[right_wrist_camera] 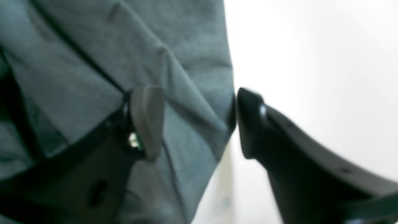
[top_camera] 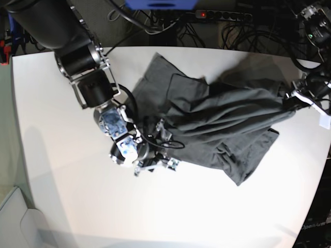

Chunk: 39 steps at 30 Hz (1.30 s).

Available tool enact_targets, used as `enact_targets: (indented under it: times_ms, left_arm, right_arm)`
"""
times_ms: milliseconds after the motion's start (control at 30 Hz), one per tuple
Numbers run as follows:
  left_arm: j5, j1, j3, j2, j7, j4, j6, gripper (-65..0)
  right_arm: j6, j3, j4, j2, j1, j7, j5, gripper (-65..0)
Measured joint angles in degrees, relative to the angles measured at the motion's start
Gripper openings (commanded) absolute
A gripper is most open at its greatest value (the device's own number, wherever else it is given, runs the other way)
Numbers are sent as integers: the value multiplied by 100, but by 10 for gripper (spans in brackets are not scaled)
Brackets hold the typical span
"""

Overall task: Layout the t-shirt on the table in an organized manner, then fold the t-shirt properly
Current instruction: 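Pull the grasped t-shirt edge away from the left gripper with the right gripper, then swing the right gripper with the t-shirt back toward the left gripper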

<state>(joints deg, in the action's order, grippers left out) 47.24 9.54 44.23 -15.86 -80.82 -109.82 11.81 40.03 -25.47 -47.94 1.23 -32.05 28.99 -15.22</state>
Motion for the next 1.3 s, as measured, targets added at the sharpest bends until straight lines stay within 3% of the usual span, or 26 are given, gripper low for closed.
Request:
enact_targets:
  times_ms: [133, 233, 333, 600, 767, 867, 1100, 1300]
  left_arm:
    - [-24, -149, -11, 52, -24, 2, 0, -648]
    - [22, -376, -9, 48, 22, 149, 0, -648]
    - [24, -529, -7, 133, -50, 286, 0, -648]
    - [131, -1207, -13, 393, -42, 289, 4, -648]
    - [61, -1316, 24, 334, -22, 291, -11, -648]
    - [57, -1325, 24, 330, -20, 289, 0, -648]
    - [22, -1001, 107, -229, 66, 289, 2, -648]
    - [17, -623, 262, -800, 680, 315, -26, -648]
  right_arm:
    - [24, -2, 17, -28, 9, -33, 28, -650]
    - [24, -13, -68, -120, 4, 20, 0, -647]
    - [70, 68, -678, -439, 133, 483, -52, -650]
    - [42, 776, -3786, -815, 422, 1810, -66, -650]
    - [39, 487, -5862, -894, 651, 2793, -55, -650]
    - [28, 168, -6387, -901, 870, 3099, -109, -650]
    - [44, -542, -6306, -949, 2245, 3233, -105, -642]
    - [44, -1515, -6321, -1281, 2422, 3233, -55, -486]
